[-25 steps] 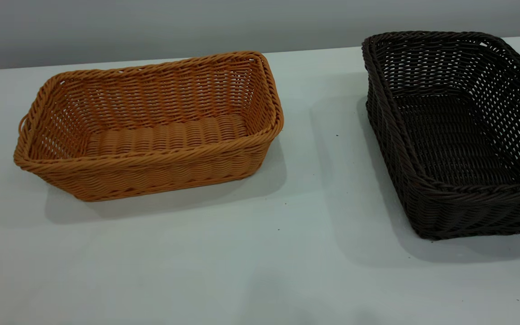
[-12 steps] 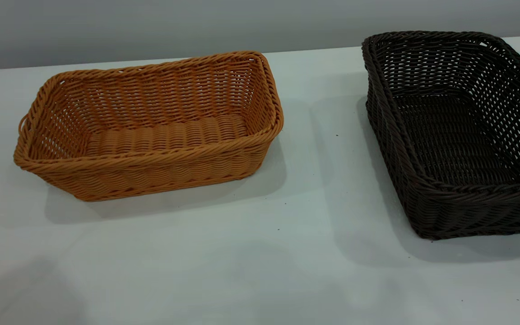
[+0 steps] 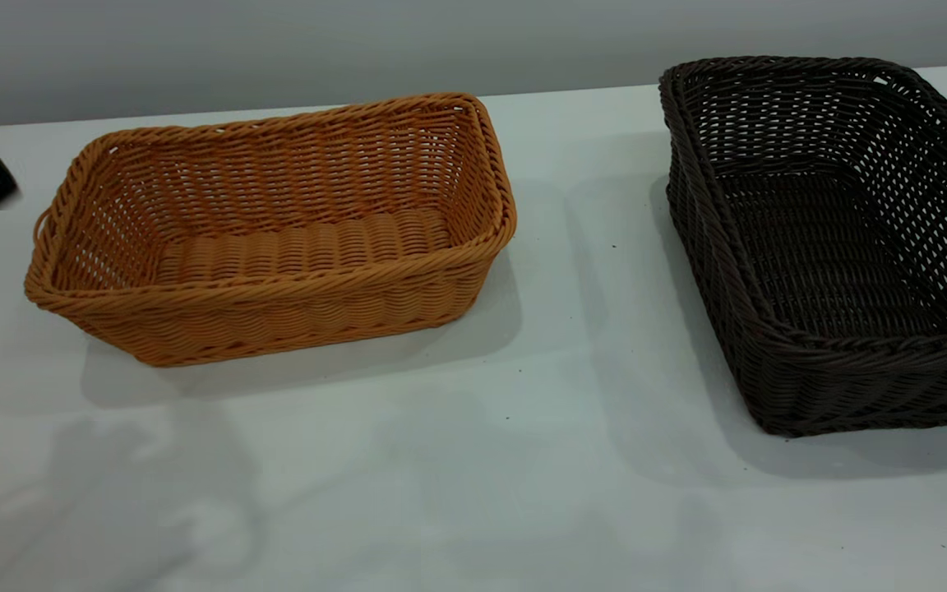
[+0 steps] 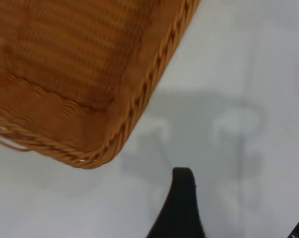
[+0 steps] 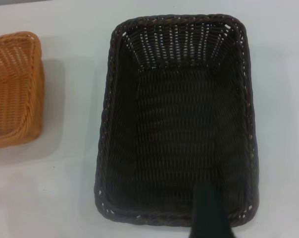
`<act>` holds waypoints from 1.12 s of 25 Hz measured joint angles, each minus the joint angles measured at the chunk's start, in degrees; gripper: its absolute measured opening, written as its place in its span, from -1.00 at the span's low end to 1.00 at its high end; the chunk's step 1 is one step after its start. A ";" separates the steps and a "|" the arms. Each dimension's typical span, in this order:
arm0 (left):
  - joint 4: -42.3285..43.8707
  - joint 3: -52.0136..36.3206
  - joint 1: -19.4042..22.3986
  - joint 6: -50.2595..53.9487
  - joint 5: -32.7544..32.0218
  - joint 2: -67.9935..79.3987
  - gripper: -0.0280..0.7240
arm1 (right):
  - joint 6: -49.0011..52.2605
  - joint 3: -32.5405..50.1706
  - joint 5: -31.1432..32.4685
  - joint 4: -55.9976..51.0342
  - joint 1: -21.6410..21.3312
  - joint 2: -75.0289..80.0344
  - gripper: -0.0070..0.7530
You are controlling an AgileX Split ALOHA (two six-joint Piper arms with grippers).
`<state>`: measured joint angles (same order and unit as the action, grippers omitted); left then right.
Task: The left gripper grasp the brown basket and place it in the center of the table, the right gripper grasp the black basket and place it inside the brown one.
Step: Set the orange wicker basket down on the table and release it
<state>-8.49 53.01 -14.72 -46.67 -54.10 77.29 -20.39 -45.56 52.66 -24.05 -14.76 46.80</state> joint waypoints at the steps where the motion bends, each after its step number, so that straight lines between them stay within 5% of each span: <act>1: 0.09 0.00 0.00 -0.27 0.52 1.61 0.57 | 0.00 0.00 0.00 0.00 0.00 0.00 0.10; 12: -0.37 0.00 -0.07 -9.56 11.04 14.67 0.57 | 0.00 0.00 -0.72 0.00 0.00 0.00 0.10; 28: 1.23 0.00 -6.04 -16.47 29.91 28.97 0.56 | 0.06 0.00 -0.60 -0.16 0.00 0.00 0.10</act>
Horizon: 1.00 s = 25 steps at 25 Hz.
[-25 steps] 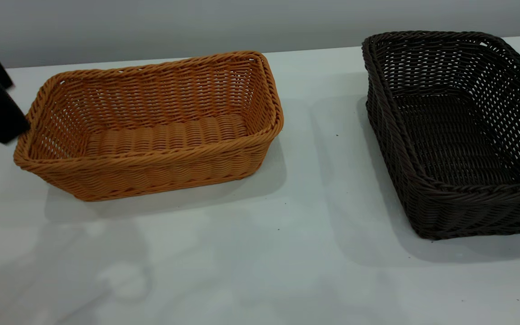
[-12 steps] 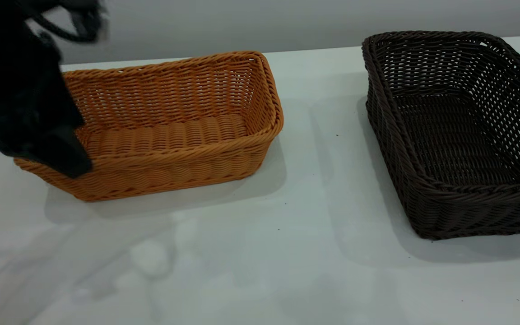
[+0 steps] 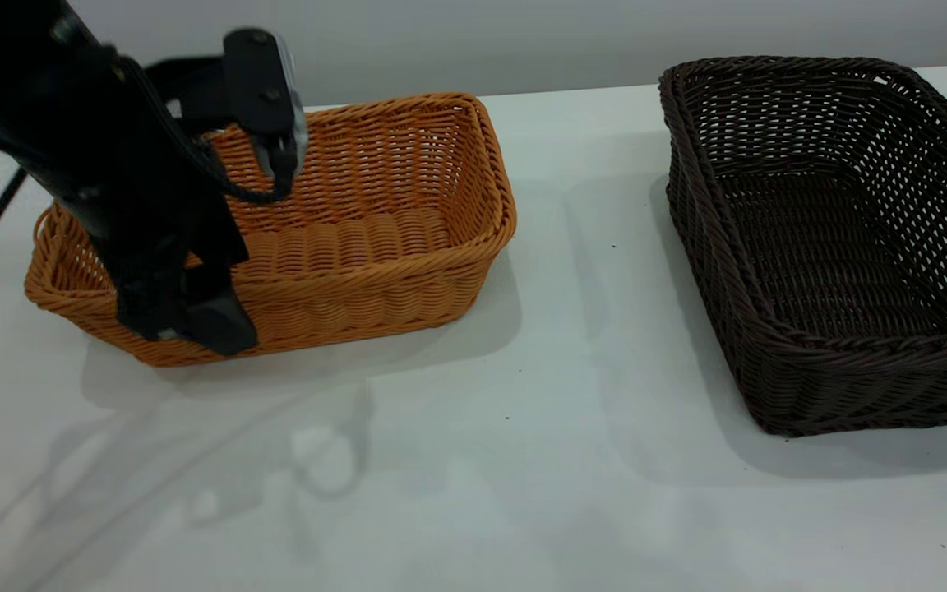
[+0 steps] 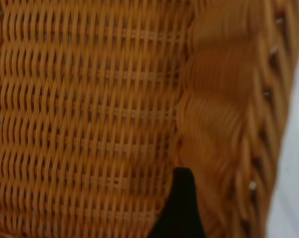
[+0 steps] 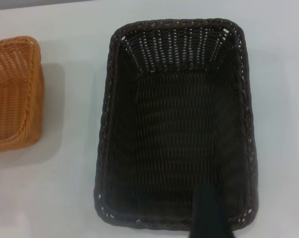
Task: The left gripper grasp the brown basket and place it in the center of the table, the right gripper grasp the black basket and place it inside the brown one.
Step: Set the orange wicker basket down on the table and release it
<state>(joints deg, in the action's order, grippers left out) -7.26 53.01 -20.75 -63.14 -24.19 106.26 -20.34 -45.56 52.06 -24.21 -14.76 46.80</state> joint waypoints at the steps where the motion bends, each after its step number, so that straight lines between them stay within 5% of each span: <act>1: 0.70 0.00 0.00 0.00 0.80 0.94 0.55 | 0.00 0.00 0.00 -0.13 0.00 0.00 0.10; 8: 0.83 0.00 0.00 0.06 4.61 6.17 0.24 | 0.00 0.00 0.21 -0.79 0.00 0.00 0.10; 14: 1.01 0.00 0.00 -0.40 5.35 6.19 -0.63 | 0.00 0.00 0.33 -0.89 0.00 0.00 0.10; 25: 0.17 0.00 -5.49 -8.34 4.31 5.99 -0.66 | 0.00 0.00 0.17 -0.94 0.00 0.00 0.10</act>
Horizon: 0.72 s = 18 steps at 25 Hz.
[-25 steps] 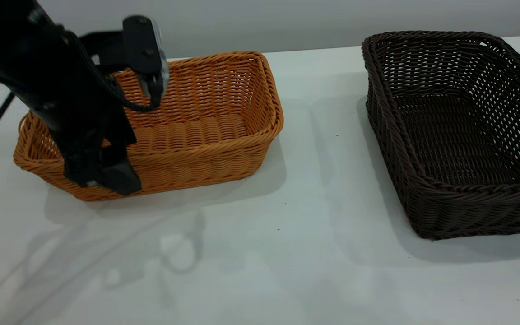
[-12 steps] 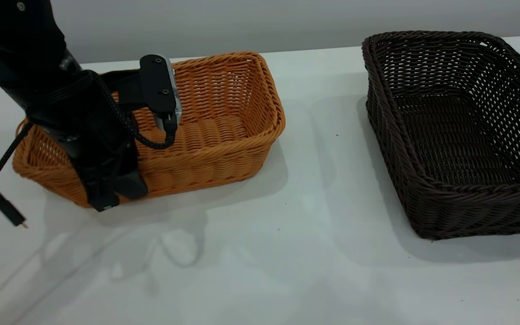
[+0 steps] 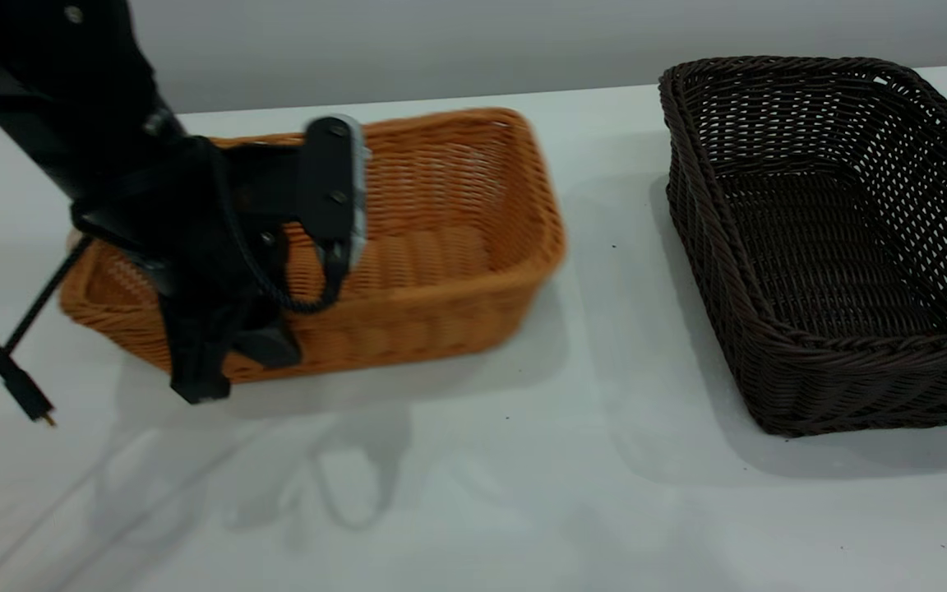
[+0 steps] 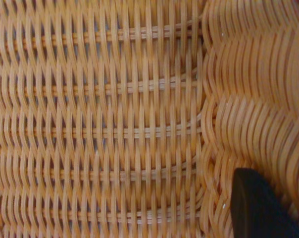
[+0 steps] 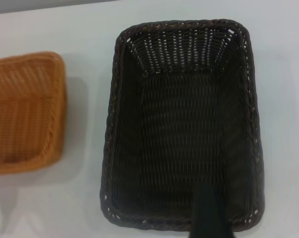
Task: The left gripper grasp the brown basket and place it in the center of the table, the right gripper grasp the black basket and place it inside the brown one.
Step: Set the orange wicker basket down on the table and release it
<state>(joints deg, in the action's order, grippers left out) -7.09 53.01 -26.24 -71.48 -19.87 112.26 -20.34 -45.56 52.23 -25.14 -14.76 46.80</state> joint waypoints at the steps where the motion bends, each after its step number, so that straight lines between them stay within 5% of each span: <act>1: 0.00 0.00 -0.86 -0.78 0.00 0.00 -0.66 | 0.00 0.00 0.00 0.00 0.00 0.00 0.10; 8: 0.00 0.00 -5.83 -0.94 -0.31 0.00 -0.66 | -0.05 0.00 -0.02 -0.03 0.06 0.00 0.10; 18: 0.02 0.00 -7.13 3.04 -0.03 0.00 -0.66 | -0.11 0.00 -0.13 0.46 2.92 0.00 0.10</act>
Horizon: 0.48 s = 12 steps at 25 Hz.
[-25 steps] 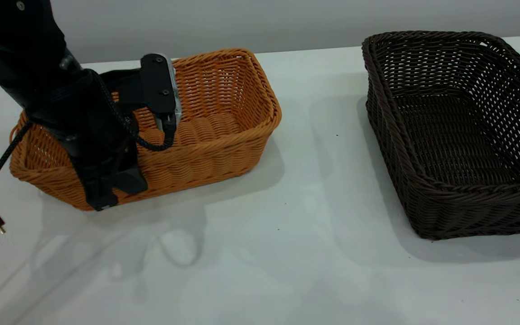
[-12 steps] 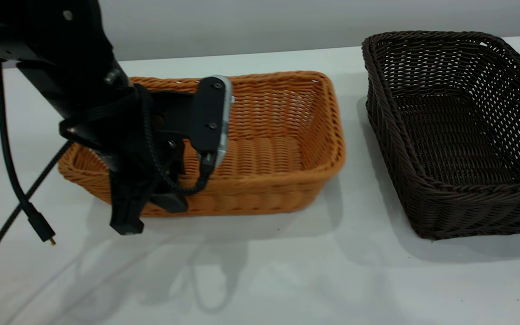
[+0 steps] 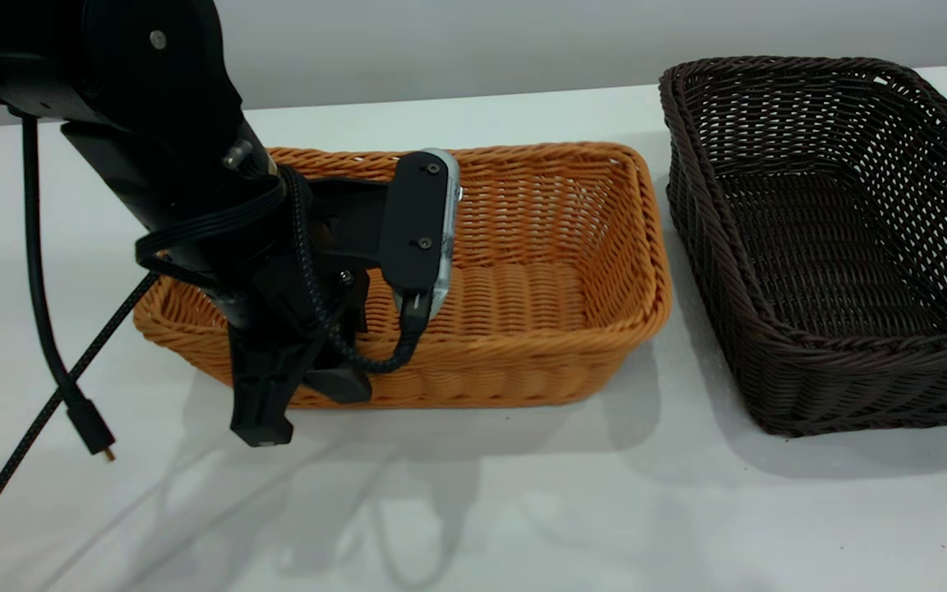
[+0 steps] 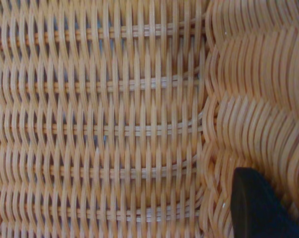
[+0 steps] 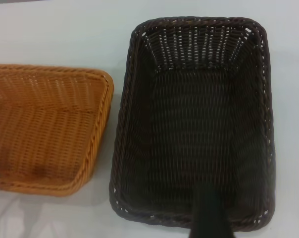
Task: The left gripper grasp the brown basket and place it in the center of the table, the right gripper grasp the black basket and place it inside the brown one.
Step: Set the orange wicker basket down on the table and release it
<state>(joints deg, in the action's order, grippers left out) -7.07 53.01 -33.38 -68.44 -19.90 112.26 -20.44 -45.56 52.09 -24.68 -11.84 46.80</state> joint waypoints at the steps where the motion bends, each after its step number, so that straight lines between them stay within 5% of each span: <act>1: 0.00 0.00 0.00 0.74 0.37 0.05 -0.66 | 0.00 0.00 0.00 0.00 0.00 0.00 0.10; 12: 0.04 -0.05 0.00 3.86 2.68 0.05 -0.66 | 0.00 0.00 0.00 0.00 0.00 0.00 0.10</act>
<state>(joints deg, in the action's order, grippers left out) -7.03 52.96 -33.38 -64.58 -17.22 112.31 -20.44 -45.56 52.09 -24.68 -11.84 46.80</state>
